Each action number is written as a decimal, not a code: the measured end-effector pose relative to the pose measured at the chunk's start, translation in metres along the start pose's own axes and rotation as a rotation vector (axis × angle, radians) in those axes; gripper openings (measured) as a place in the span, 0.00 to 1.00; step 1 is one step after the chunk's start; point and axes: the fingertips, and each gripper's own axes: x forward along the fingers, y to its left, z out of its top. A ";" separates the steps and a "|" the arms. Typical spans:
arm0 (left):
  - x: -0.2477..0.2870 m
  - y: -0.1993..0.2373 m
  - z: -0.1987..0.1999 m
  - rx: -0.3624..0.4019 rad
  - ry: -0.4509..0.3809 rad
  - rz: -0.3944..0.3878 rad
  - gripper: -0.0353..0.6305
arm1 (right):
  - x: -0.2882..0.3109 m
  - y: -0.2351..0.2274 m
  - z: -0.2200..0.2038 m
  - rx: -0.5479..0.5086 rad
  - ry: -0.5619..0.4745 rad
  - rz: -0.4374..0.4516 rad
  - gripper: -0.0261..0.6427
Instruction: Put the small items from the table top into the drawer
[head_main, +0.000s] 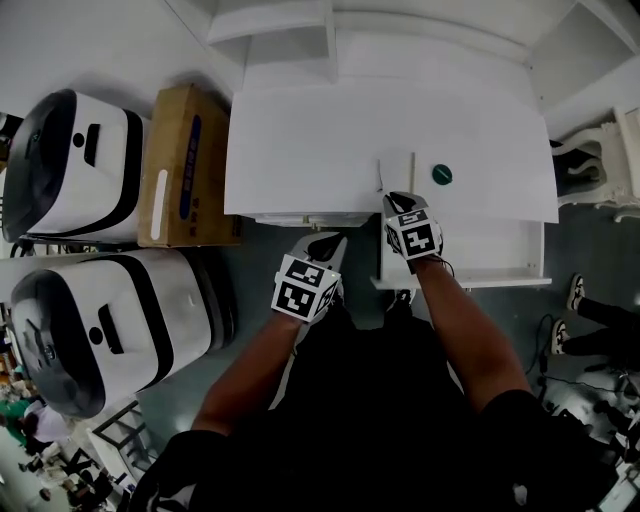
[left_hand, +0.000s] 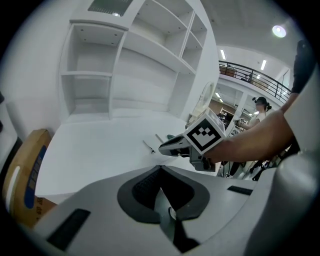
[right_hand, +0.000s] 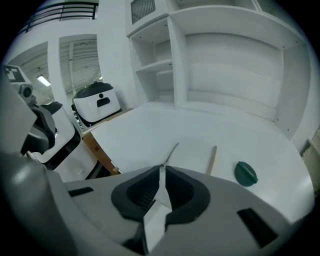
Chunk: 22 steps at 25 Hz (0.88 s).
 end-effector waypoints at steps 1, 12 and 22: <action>0.000 0.001 -0.001 -0.003 0.005 0.002 0.07 | 0.004 0.000 0.000 -0.005 0.015 -0.004 0.08; -0.009 0.019 -0.005 -0.024 0.020 0.023 0.07 | 0.032 -0.001 -0.006 -0.013 0.110 -0.019 0.13; -0.003 0.016 0.000 -0.007 0.021 0.009 0.07 | 0.033 -0.004 -0.005 0.049 0.108 0.003 0.11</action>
